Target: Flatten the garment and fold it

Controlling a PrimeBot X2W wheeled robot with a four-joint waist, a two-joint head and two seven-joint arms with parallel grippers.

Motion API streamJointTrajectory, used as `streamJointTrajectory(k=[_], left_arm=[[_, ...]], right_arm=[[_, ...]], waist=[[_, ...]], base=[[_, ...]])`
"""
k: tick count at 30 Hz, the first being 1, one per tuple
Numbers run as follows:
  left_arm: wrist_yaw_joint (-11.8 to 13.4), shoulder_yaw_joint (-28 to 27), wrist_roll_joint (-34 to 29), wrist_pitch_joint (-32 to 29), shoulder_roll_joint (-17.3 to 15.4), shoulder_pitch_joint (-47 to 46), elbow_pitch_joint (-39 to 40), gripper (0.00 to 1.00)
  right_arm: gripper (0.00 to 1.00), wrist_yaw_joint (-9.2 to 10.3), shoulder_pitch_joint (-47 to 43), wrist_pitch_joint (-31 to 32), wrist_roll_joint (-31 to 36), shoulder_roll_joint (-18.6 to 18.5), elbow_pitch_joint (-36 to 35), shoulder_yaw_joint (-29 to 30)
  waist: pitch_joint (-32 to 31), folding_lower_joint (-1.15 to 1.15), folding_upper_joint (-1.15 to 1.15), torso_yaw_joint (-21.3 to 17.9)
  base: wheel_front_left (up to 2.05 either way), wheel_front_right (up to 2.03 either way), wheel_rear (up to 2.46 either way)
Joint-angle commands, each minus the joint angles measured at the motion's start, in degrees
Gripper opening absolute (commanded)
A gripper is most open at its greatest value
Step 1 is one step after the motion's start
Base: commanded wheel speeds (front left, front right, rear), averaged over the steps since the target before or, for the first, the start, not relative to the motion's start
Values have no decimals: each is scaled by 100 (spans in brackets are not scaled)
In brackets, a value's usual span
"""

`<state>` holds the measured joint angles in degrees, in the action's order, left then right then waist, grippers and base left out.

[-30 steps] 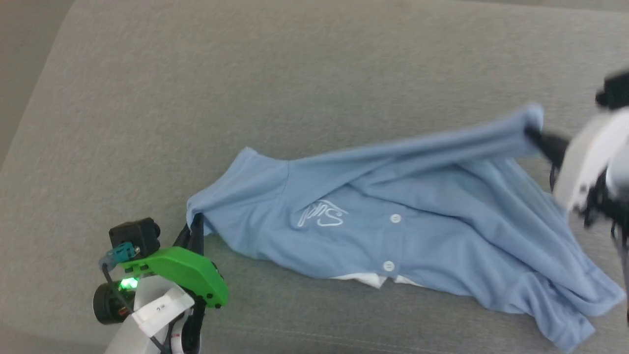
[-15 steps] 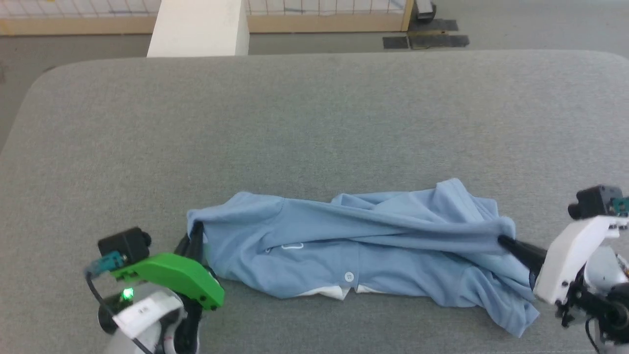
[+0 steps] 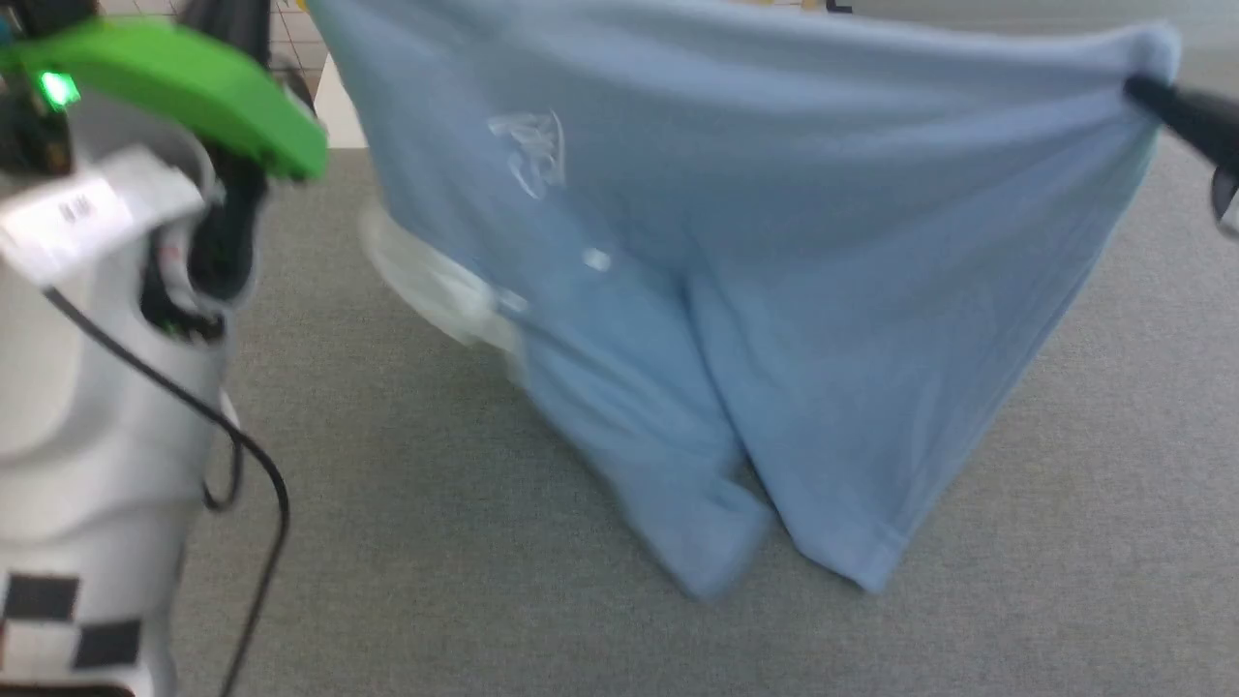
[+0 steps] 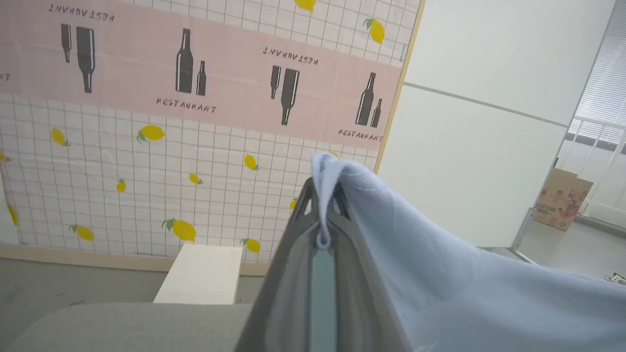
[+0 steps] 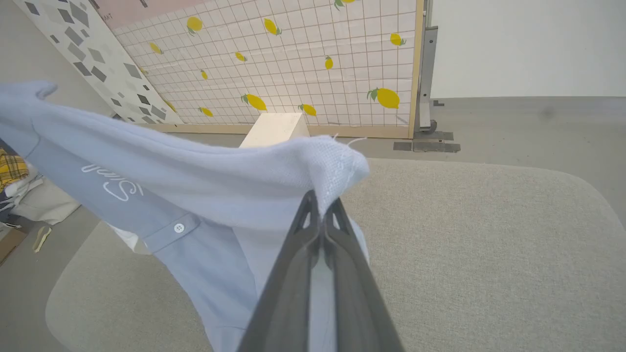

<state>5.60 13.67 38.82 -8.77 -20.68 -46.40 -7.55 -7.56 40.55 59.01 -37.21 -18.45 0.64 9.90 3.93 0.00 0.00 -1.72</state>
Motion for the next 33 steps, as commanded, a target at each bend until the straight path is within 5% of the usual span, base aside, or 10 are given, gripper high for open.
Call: streamJointTrajectory(k=[1,15,23,33], left_arm=[[-62,33,-129,-70,-102,-330,-110,0],[-185,253,-543,-401,-369,-1969,-1180,0],[-98,416,-915,-722,-578,-3019,-1730,0],[246,631,-1930,-241,-843,-5135,-2090,0]], right_arm=[[0,8,194,52,41,-26,60,53],[0,8,1056,372,289,-79,238,324],[0,8,2088,420,914,269,573,627],[0,8,4427,-1118,2342,1069,1357,992]], waist=[[-48,0,0,-33],[164,0,0,-193],[1323,0,0,-306],[2938,0,0,-560]], base=[[0,0,0],[0,0,0],[0,0,0],[0,0,0]])
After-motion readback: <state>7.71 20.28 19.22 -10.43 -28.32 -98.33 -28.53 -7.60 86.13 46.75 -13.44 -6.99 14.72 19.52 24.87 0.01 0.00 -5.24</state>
